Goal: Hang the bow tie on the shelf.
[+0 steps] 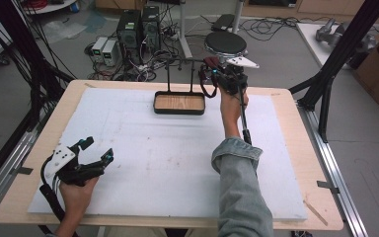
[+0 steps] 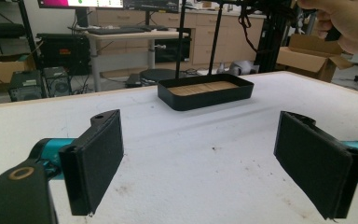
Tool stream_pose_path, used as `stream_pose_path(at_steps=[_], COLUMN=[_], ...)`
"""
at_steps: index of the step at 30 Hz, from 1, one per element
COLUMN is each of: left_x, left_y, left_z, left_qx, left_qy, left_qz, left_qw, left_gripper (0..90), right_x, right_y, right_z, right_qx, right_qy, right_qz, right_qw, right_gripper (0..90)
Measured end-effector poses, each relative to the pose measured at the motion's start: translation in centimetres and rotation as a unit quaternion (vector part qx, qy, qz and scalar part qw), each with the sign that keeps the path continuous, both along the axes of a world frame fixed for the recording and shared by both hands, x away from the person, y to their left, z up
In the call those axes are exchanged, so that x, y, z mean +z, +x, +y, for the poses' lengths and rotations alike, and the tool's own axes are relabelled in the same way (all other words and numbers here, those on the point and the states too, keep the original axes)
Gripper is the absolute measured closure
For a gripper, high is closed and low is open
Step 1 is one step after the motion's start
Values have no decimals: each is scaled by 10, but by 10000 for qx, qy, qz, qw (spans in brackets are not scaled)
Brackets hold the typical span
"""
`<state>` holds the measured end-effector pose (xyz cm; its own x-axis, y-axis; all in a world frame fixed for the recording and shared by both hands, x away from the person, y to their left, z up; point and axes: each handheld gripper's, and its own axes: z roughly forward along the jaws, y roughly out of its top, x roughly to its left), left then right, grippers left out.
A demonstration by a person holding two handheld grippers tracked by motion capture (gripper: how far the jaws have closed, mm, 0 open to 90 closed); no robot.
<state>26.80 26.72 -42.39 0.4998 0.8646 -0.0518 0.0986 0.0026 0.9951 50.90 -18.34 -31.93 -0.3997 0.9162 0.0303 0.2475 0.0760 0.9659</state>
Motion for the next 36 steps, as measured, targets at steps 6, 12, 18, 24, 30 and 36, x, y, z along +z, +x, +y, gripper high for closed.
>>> stream_pose_path(at_steps=[6,12,18,24,30,36], left_x=[0,0,0,0,0,1], left_y=[-1,0,0,-1,-1,-1], left_z=[0,-1,-1,-1,-1,-2], left_qx=[-7,-10,-7,8,21,33], left_qy=[6,15,19,28,34,43], left_qz=[5,-1,-7,-17,-25,-32], left_qw=[10000,10000,10000,10000,10000,10000], left_gripper=[159,159,159,159,159,159], right_x=[-2,-3,0,8,25,43], right_y=[1,2,-3,-12,-28,-52], right_z=[-3,-3,-4,-11,-15,-16], right_qx=[-62,-91,-82,-49,185,332], right_qy=[3,-25,-16,53,124,133], right_qz=[146,247,212,236,148,-59], right_qw=[9999,9997,9997,9997,9996,9993], right_gripper=[754,695,676,570,468,385])
